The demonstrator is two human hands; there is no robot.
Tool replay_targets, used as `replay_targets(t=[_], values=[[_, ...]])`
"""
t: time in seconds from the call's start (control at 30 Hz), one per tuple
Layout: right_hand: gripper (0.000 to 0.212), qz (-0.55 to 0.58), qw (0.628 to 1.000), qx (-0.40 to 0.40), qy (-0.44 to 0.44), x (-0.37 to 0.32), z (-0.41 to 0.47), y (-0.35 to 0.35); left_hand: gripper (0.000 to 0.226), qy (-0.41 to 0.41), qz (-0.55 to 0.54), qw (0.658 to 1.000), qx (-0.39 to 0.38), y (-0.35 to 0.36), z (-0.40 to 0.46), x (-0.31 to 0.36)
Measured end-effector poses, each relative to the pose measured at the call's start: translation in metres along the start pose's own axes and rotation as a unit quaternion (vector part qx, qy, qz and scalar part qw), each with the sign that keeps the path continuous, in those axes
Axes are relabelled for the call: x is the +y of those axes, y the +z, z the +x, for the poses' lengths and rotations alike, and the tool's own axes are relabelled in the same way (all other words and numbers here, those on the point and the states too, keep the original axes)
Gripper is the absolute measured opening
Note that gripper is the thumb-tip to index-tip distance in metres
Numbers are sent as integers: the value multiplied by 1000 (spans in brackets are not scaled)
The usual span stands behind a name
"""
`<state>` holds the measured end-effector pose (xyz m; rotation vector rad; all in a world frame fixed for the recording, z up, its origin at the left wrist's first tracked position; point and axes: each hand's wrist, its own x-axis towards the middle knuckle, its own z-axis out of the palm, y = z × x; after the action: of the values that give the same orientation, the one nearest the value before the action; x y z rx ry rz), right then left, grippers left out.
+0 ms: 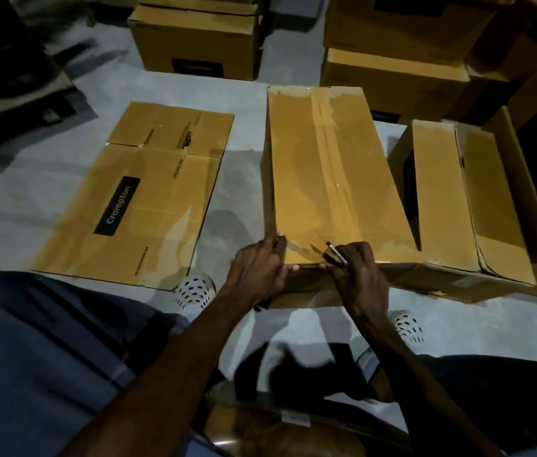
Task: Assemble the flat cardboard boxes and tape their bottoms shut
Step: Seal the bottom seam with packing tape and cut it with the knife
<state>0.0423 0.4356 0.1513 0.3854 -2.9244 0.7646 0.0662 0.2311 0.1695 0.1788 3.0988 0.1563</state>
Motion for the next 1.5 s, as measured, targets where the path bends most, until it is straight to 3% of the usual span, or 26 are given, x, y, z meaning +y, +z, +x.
replay_targets(t=[0.23, 0.33, 0.57, 0.8, 0.93, 1.0, 1.1, 1.33, 1.5], values=[[41, 35, 996, -61, -61, -10, 9, 1, 74, -15, -64, 998, 19, 8, 0, -8], [39, 32, 997, -62, -28, -19, 7, 11, 78, 8, -119, 993, -4, 10, -2, -27], [35, 35, 998, -48, -19, -20, 4, 15, 67, 2, -60, 997, 48, 14, -3, -29], [33, 65, 996, -67, -7, -22, 9, 10, 92, 1, -102, 995, -10, 2, -3, -48], [37, 88, 994, -68, 8, -23, 10, 12, 117, -75, -102, 990, -65, 5, -2, -53], [40, 93, 993, -77, 19, -24, 11, 12, 109, -84, -94, 989, -72, 6, -5, -54], [40, 97, 992, -81, 24, -24, 13, 12, 73, -74, -133, 987, -61, 8, -14, -64], [40, 99, 990, -89, 45, -27, 14, 8, 79, -86, -70, 992, -68, 4, -9, -66], [42, 91, 989, -104, 57, -32, 18, 4, 55, -50, -112, 990, -64, -6, -14, -70]])
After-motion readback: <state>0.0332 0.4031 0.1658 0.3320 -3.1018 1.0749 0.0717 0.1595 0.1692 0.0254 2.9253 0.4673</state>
